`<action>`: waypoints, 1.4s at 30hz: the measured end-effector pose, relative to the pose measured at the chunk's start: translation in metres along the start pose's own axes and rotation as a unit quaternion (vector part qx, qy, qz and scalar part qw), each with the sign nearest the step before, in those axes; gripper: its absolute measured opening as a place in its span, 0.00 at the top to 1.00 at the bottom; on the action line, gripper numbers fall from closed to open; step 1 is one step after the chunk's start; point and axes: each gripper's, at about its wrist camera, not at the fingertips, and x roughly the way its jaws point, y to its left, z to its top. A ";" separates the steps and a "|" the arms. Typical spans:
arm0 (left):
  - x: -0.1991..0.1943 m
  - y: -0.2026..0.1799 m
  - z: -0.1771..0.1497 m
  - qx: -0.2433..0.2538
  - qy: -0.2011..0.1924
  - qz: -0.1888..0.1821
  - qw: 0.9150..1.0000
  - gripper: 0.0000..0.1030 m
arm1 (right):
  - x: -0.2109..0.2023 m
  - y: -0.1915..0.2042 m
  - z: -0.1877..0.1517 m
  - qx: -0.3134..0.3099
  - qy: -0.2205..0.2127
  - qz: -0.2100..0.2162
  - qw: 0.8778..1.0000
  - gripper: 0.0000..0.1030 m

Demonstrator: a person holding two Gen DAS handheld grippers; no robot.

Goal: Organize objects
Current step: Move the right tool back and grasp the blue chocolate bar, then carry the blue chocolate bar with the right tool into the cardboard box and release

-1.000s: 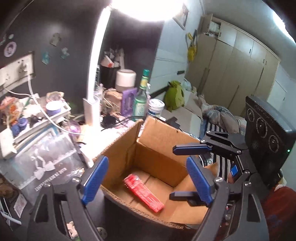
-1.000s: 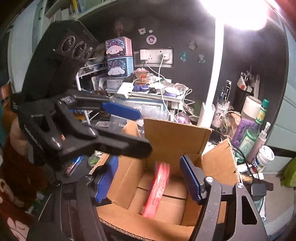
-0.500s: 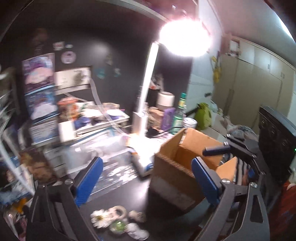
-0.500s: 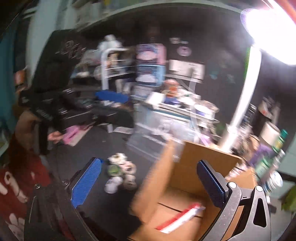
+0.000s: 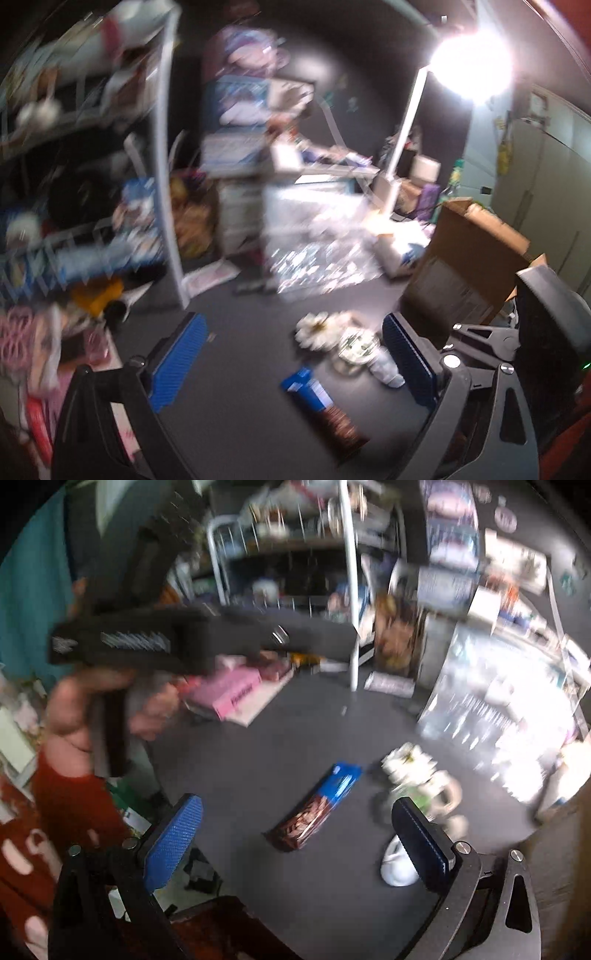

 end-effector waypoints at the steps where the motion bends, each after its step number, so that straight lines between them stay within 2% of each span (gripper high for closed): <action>1: 0.001 0.005 -0.007 -0.004 0.004 0.003 1.000 0.07 | 0.015 0.001 -0.005 0.009 0.012 -0.004 1.000 0.12; 4: 0.007 0.019 -0.026 -0.019 0.019 0.007 1.000 0.07 | 0.043 0.001 -0.011 0.022 0.030 -0.028 0.999 0.22; 6: 0.010 0.022 -0.033 -0.025 0.025 0.007 0.999 0.07 | 0.054 0.001 -0.013 0.023 0.035 -0.047 0.998 0.42; 10: 0.016 0.025 -0.044 -0.032 0.032 -0.006 0.999 0.07 | 0.071 -0.004 -0.014 0.031 0.053 -0.070 0.996 0.52; 11: 0.017 0.025 -0.044 -0.031 0.033 -0.007 0.999 0.07 | 0.072 -0.006 -0.014 0.031 0.056 -0.075 0.995 0.61; 15: 0.019 0.021 -0.044 -0.029 0.035 -0.014 0.999 0.07 | 0.070 -0.011 -0.016 0.025 0.063 -0.088 0.994 0.87; 23: 0.024 -0.003 -0.034 -0.013 0.041 -0.044 0.998 0.07 | 0.049 -0.017 -0.017 0.022 0.046 -0.079 0.996 0.87; 28: 0.018 -0.027 -0.017 -0.003 0.025 -0.083 0.996 0.08 | 0.009 -0.009 -0.003 0.004 -0.003 -0.057 0.998 0.87; 29: 0.016 -0.032 -0.012 -0.002 0.020 -0.093 0.996 0.10 | 0.001 -0.007 0.001 0.001 -0.013 -0.055 0.998 0.87; 33: 0.006 -0.053 0.009 0.007 -0.001 -0.123 0.992 0.34 | -0.039 -0.004 0.014 -0.014 -0.058 -0.058 0.997 0.87; 41: -0.005 -0.107 0.057 0.052 -0.032 -0.169 0.984 0.60 | -0.103 -0.016 0.018 -0.023 -0.116 -0.095 0.988 0.87; 42: -0.003 -0.116 0.064 0.059 -0.032 -0.173 0.983 0.61 | -0.110 -0.020 0.016 -0.022 -0.121 -0.101 0.987 0.87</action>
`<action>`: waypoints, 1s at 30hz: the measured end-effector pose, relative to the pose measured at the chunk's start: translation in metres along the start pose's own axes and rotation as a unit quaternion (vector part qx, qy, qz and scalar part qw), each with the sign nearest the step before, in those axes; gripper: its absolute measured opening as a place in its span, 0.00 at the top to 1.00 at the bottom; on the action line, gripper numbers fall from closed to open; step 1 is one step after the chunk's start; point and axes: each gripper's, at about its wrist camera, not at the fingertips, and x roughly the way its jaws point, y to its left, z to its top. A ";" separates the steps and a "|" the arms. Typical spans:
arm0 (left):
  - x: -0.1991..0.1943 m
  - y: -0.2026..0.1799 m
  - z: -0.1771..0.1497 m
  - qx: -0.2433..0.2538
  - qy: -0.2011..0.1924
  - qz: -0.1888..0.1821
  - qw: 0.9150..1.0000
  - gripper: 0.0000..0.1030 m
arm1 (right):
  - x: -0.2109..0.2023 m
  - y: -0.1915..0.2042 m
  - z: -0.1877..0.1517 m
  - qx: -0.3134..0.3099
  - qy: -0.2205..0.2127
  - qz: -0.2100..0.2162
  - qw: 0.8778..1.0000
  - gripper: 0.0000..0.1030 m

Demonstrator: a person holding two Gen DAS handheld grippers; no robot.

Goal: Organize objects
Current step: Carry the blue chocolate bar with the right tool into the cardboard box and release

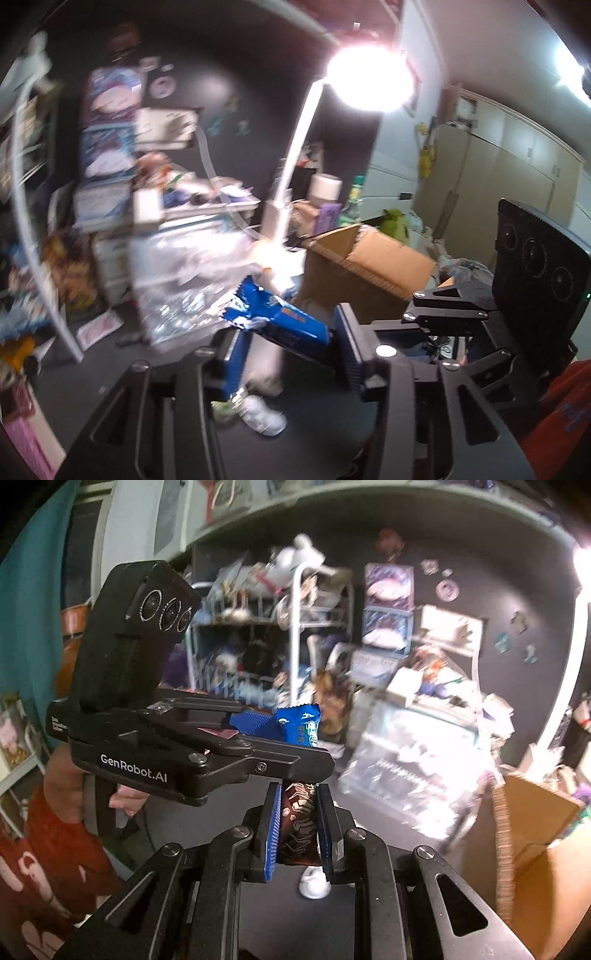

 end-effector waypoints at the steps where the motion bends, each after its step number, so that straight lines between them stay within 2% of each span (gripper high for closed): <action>1: 0.004 -0.005 0.005 0.005 0.000 -0.003 1.000 0.61 | -0.007 -0.007 0.001 0.004 -0.005 -0.007 1.000 0.87; 10: 0.071 -0.053 0.057 0.046 0.029 -0.049 0.997 0.61 | -0.053 -0.066 -0.003 0.047 -0.010 -0.056 0.997 0.87; 14: 0.101 -0.069 0.069 0.055 0.051 -0.060 0.995 0.61 | -0.066 -0.095 -0.010 0.071 0.002 -0.071 0.995 0.87; 20: 0.134 -0.081 0.074 0.068 0.090 -0.061 0.992 0.61 | -0.071 -0.131 -0.021 0.105 0.028 -0.071 0.992 0.87; 22: 0.141 -0.083 0.074 0.071 0.101 -0.058 0.991 0.52 | -0.069 -0.138 -0.024 0.112 0.040 -0.070 0.990 0.87; 23: 0.142 -0.084 0.074 0.071 0.102 -0.055 0.991 0.35 | -0.069 -0.141 -0.026 0.114 0.044 -0.073 0.990 0.84; 24: 0.142 -0.084 0.074 0.072 0.099 -0.051 0.991 0.20 | -0.068 -0.142 -0.027 0.113 0.048 -0.079 0.989 0.73; 25: 0.141 -0.084 0.074 0.074 0.093 -0.049 0.992 0.19 | -0.067 -0.142 -0.028 0.110 0.050 -0.086 0.989 0.66; 26: 0.139 -0.084 0.075 0.074 0.090 -0.050 0.992 0.19 | -0.068 -0.142 -0.028 0.107 0.049 -0.090 0.989 0.55; 30: 0.129 -0.079 0.075 0.071 0.079 -0.045 0.993 0.19 | -0.070 -0.145 -0.029 0.105 0.046 -0.096 0.989 0.54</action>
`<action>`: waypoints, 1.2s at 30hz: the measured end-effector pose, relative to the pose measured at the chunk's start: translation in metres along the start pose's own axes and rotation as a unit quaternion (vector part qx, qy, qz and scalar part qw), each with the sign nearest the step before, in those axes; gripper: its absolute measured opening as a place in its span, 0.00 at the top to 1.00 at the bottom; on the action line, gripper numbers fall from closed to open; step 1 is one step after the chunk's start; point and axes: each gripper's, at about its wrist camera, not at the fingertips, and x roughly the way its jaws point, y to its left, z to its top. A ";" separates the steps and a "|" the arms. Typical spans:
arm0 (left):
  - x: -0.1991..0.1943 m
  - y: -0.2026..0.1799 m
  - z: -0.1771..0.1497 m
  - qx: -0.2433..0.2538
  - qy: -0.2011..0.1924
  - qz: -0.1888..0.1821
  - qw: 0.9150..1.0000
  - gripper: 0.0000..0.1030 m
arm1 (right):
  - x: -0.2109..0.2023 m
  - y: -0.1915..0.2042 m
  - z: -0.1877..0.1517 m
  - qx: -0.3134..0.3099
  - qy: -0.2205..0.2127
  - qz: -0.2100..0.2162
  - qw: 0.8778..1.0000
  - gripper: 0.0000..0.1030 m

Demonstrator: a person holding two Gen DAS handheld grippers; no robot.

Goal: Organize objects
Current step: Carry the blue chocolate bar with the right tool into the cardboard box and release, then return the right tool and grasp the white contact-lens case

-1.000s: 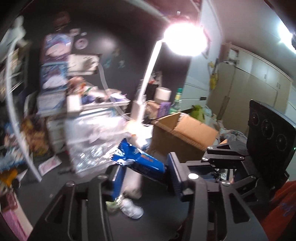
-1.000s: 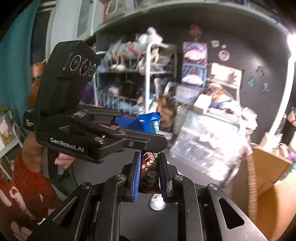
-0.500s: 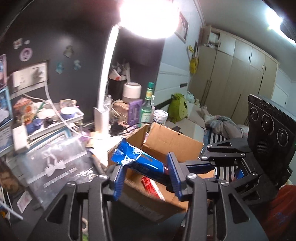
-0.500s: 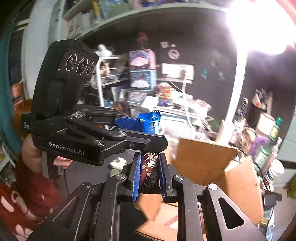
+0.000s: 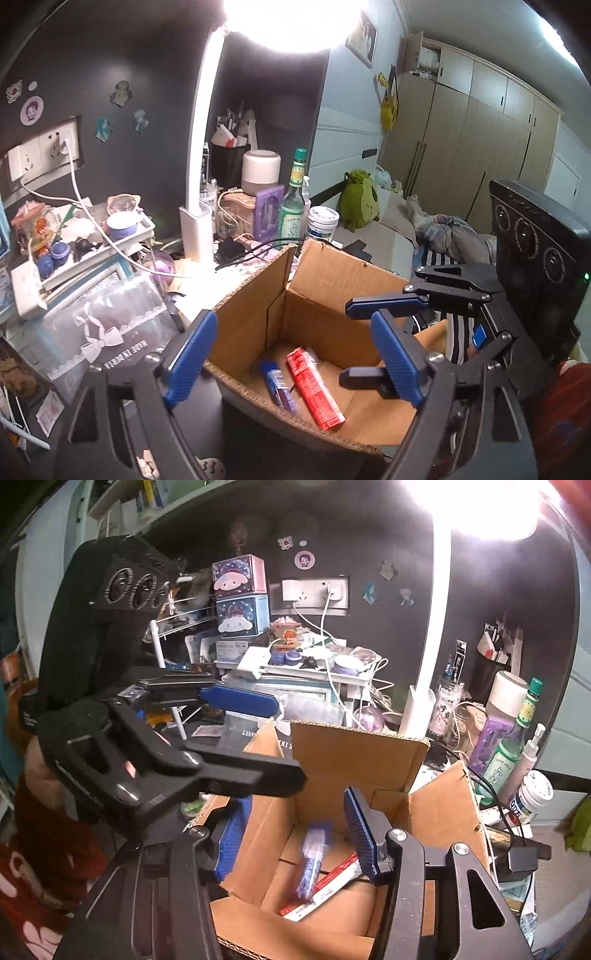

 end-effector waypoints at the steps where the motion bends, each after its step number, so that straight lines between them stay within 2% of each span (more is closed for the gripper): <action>1: -0.004 0.001 -0.001 0.001 -0.003 0.005 1.000 0.19 | 0.000 -0.001 0.000 0.002 0.000 0.002 1.000 0.54; 8: -0.042 0.015 -0.015 -0.010 -0.035 0.031 0.999 0.19 | 0.000 0.011 0.005 -0.004 -0.006 0.009 1.000 0.54; 15: -0.090 0.043 -0.052 -0.032 -0.067 0.087 0.993 0.17 | 0.003 0.070 0.012 -0.047 -0.030 0.077 0.995 0.54; 19: -0.107 0.064 -0.082 -0.055 -0.073 0.112 0.990 0.17 | 0.020 0.111 0.009 -0.070 -0.010 0.120 0.990 0.54; 23: -0.114 0.086 -0.119 -0.076 -0.063 0.131 0.986 0.17 | 0.048 0.146 -0.003 -0.083 0.024 0.142 0.986 0.54; 29: -0.112 0.111 -0.168 -0.107 -0.031 0.146 0.983 0.17 | 0.098 0.168 -0.033 -0.071 0.080 0.131 0.986 0.54; 36: -0.103 0.131 -0.209 -0.141 0.006 0.144 0.979 0.17 | 0.154 0.161 -0.068 -0.048 0.127 0.071 0.988 0.54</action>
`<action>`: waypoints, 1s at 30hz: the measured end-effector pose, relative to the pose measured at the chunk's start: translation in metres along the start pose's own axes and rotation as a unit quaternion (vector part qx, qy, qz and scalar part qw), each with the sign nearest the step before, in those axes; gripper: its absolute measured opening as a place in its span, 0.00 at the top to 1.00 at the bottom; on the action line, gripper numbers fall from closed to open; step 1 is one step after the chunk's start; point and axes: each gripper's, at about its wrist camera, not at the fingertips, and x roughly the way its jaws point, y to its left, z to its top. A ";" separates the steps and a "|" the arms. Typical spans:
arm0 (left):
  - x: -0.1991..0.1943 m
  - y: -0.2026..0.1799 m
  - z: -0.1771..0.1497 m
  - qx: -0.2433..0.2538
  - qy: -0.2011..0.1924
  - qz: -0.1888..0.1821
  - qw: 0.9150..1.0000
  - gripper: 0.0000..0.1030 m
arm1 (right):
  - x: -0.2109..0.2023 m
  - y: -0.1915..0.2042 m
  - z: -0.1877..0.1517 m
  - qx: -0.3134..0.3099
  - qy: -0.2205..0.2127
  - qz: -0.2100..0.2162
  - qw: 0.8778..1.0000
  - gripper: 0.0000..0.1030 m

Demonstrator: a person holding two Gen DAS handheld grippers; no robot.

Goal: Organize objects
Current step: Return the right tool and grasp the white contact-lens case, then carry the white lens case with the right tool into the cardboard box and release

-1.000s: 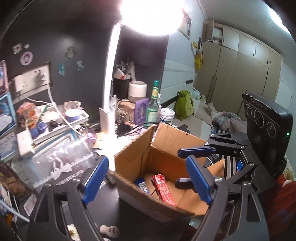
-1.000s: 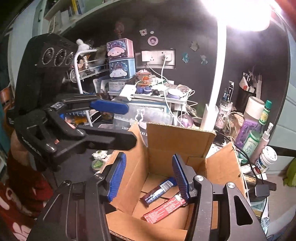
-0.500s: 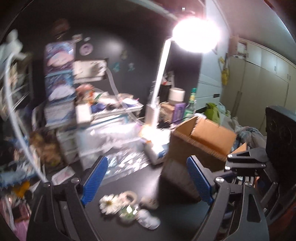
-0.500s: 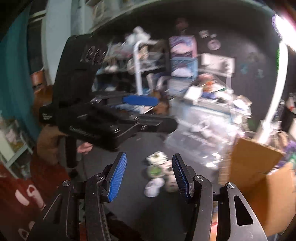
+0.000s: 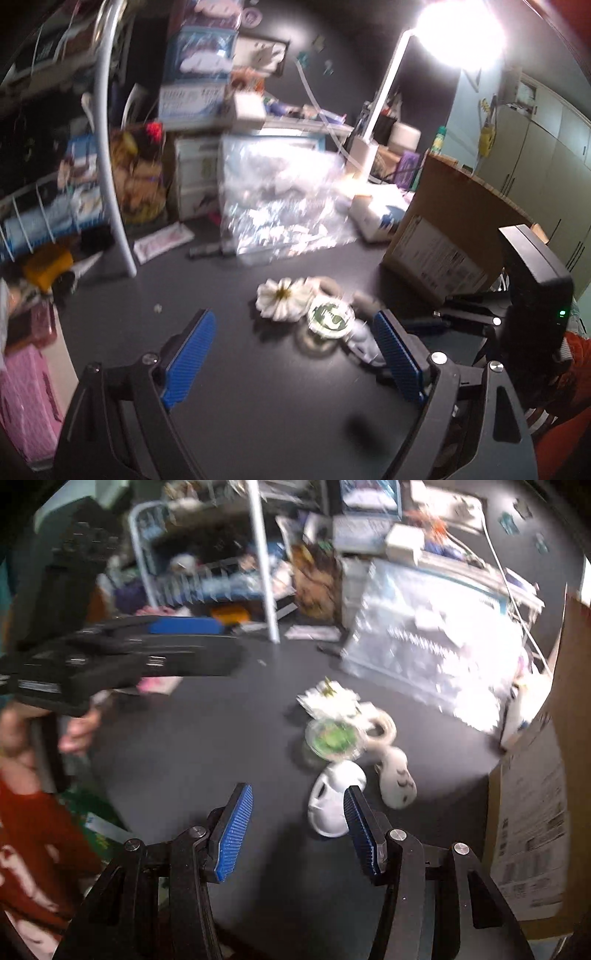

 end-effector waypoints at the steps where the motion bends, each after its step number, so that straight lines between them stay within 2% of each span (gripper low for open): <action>1: 0.003 0.001 -0.003 -0.002 0.006 0.001 1.000 0.17 | 0.007 -0.002 -0.002 0.001 0.004 -0.013 1.000 0.54; 4: 0.011 0.003 -0.010 -0.006 0.019 -0.001 1.000 0.17 | 0.020 -0.008 -0.005 0.001 0.014 -0.035 0.999 0.55; 5: 0.013 0.003 -0.011 -0.006 0.024 -0.003 1.000 0.17 | 0.022 -0.009 -0.005 0.002 0.017 -0.035 0.999 0.61; 6: 0.016 0.002 -0.012 -0.006 0.031 -0.004 1.000 0.17 | 0.024 -0.010 -0.006 0.003 0.021 -0.034 0.999 0.74; 11: 0.028 -0.007 -0.013 -0.010 0.067 -0.013 0.998 0.17 | 0.025 -0.014 -0.007 -0.002 0.024 -0.042 0.999 0.75; 15: 0.028 -0.021 -0.009 0.003 0.067 -0.027 0.997 0.17 | 0.016 -0.013 -0.009 -0.008 0.011 -0.032 0.999 0.75; 20: 0.021 -0.036 0.004 0.016 0.056 -0.061 0.996 0.18 | -0.009 -0.004 -0.001 -0.022 -0.019 0.005 1.000 0.75; 24: 0.010 -0.047 0.019 0.023 0.045 -0.085 0.995 0.33 | -0.040 0.006 0.009 -0.046 -0.058 0.020 0.997 0.75; 26: 0.000 -0.052 0.029 0.020 0.031 -0.107 0.994 0.39 | -0.059 0.012 0.015 -0.063 -0.082 0.018 0.994 0.75; 30: -0.015 -0.066 0.050 0.029 0.012 -0.128 0.991 0.54 | -0.088 0.014 0.023 -0.085 -0.115 0.012 0.990 0.75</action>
